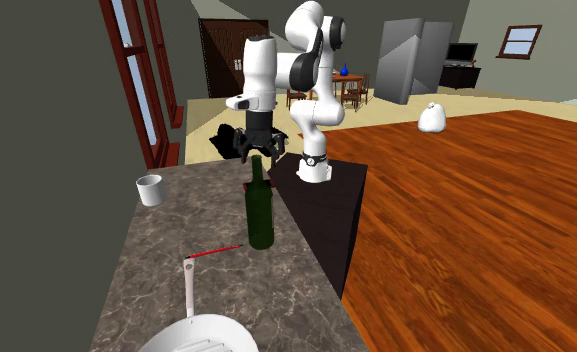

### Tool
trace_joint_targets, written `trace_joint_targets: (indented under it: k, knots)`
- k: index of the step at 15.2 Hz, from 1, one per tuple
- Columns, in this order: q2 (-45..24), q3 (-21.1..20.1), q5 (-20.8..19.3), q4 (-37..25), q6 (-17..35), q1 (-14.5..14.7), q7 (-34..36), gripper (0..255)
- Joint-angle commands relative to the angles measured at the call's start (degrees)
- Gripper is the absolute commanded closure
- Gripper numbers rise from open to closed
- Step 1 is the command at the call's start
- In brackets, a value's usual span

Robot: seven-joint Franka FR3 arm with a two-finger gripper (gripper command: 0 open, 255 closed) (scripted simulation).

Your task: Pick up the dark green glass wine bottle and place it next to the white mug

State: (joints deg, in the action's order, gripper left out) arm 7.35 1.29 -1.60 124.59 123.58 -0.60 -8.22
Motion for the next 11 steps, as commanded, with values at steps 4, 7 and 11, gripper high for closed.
trace_joint_targets:
  k: [4, 7, 11]
  knots:
    - [-0.02, 0.01, 0.00, 0.05, 0.08, 0.00, -0.01, 0]
    - [-0.02, 0.01, 0.00, 0.05, 0.08, 0.00, -0.01, 255]
    - [-0.01, 0.01, 0.00, 0.05, 0.07, -0.01, -0.02, 255]
